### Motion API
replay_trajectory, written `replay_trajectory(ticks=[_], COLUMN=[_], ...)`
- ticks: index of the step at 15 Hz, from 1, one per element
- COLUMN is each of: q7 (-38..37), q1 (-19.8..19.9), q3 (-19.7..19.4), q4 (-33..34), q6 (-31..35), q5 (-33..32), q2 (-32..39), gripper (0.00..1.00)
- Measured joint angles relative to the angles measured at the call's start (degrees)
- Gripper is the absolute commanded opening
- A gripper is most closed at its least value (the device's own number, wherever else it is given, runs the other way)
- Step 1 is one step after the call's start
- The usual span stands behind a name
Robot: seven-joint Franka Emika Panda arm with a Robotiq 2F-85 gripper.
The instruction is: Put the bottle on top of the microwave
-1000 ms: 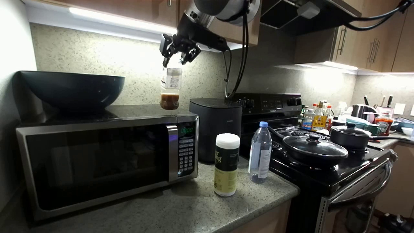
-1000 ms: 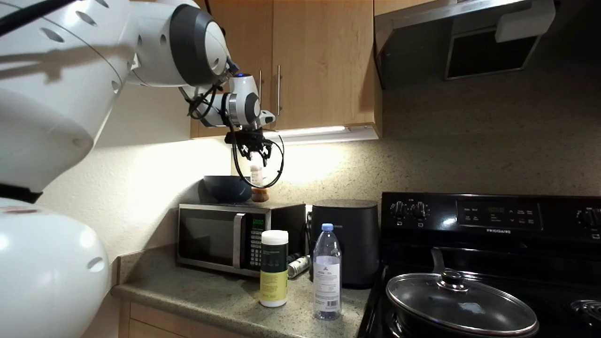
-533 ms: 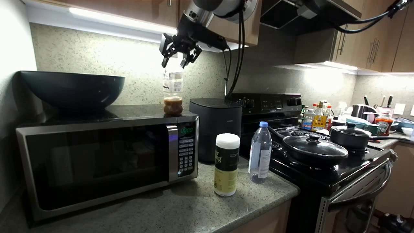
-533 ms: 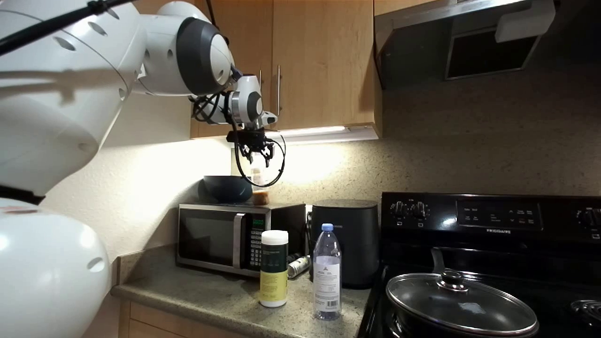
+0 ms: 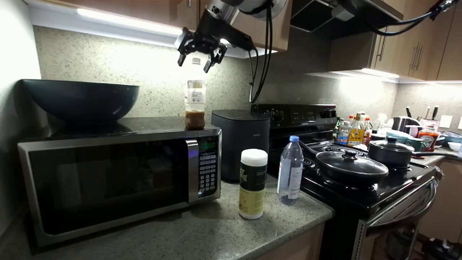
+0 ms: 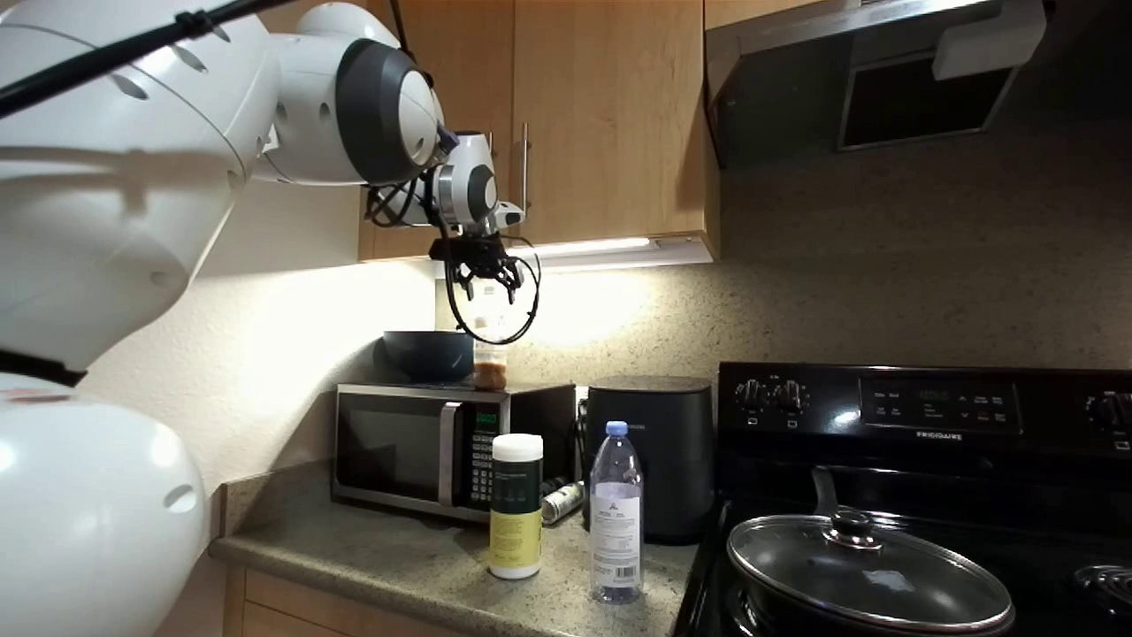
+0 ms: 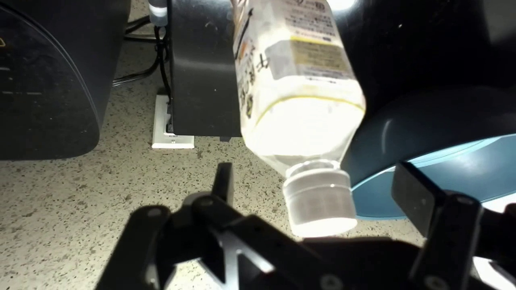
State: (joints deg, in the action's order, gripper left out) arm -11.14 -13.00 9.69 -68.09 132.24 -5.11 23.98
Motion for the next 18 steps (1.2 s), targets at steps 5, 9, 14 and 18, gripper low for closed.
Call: replay_trajectory(ticks=[5,9,14,18], q7=[-0.4,-3.2,-8.7,-14.9], q1=[0.0,0.0,0.0,0.0], q3=[0.0,-0.7,-1.5,-1.8], q4=[-0.1,-4.5,-14.0,-23.1], q6=[-4.4,-7.1,-10.6,-13.1], q5=[0.2,0.0,0.0,0.0], q2=[-0.6,-5.1,-13.7,-21.4], gripper=[1.00,1.00,1.00,1.00])
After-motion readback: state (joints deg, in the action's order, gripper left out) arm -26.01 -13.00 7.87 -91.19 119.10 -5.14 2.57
